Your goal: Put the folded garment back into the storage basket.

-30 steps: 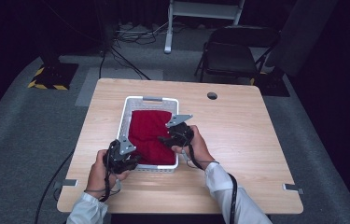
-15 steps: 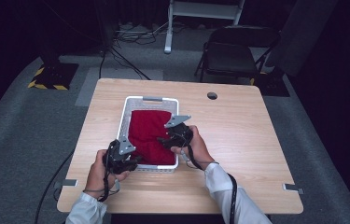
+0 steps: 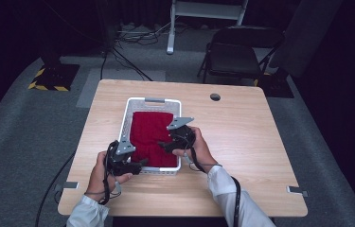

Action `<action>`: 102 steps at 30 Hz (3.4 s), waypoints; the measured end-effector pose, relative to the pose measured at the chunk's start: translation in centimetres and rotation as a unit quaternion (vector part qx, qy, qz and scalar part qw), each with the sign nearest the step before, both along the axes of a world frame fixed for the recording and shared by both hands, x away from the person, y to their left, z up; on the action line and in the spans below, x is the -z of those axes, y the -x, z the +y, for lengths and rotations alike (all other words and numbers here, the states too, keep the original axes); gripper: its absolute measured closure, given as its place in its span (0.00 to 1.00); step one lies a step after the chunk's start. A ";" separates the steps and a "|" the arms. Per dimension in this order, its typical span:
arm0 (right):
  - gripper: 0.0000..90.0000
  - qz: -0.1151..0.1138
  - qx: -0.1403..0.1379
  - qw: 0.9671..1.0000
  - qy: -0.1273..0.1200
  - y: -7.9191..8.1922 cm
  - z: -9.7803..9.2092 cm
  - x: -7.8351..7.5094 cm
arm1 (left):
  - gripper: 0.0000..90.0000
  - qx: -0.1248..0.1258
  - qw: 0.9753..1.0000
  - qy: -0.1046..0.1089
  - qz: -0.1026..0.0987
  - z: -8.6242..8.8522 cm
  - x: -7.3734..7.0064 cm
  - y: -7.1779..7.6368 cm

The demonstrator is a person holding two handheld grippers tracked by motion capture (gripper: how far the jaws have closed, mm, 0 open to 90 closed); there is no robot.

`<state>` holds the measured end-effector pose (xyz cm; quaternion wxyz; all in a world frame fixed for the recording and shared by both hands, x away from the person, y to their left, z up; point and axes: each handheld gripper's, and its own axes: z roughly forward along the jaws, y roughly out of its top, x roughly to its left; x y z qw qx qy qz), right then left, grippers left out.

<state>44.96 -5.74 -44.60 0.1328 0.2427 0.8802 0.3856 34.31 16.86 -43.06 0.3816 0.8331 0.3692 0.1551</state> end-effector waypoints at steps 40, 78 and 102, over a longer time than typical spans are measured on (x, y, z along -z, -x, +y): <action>0.02 -0.042 -0.015 0.999 0.023 0.9 -1.1 -1.6 | 0.02 0.064 0.996 -0.015 -0.057 -4.7 -0.9 2.8; 0.03 -0.086 -0.027 0.994 0.064 4.3 -5.4 -5.2 | 0.02 0.144 0.984 -0.016 -0.100 -9.9 -2.0 6.8; 0.03 -0.101 -0.024 0.990 0.097 7.3 -8.6 -4.6 | 0.03 0.202 0.975 -0.041 -0.082 -13.1 1.0 7.9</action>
